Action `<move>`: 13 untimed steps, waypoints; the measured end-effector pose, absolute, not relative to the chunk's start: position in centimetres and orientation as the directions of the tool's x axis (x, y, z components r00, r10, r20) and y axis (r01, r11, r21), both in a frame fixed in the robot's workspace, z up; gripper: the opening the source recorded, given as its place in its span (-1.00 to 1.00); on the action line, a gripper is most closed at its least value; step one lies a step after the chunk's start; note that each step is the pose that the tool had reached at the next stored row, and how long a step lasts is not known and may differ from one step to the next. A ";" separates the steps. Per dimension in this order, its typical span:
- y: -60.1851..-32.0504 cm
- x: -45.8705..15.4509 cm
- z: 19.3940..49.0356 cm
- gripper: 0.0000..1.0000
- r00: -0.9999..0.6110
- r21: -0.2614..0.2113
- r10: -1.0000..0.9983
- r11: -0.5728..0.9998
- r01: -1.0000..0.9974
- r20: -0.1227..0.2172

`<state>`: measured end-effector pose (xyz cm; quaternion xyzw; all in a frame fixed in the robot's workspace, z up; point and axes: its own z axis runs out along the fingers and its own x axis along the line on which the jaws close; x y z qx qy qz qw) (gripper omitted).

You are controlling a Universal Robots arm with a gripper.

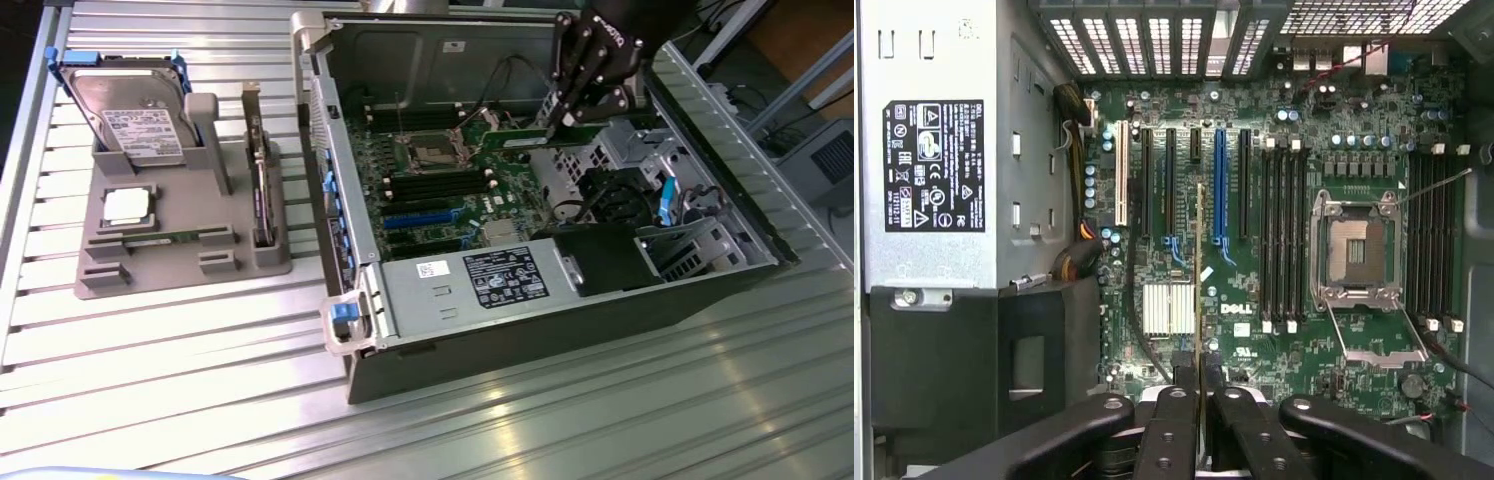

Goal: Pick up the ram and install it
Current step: 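Pick up the ram and move it above insertion slot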

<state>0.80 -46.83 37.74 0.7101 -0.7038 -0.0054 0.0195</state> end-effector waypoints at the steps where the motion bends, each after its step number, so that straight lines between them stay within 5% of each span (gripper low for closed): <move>1: -46.8 1.1 37.7 -0.74 0.009 0.035 -1.000 -0.008 -0.999 0.020; 13: -46.8 2.8 37.7 -0.74 0.009 0.035 -1.000 -0.008 -0.999 0.020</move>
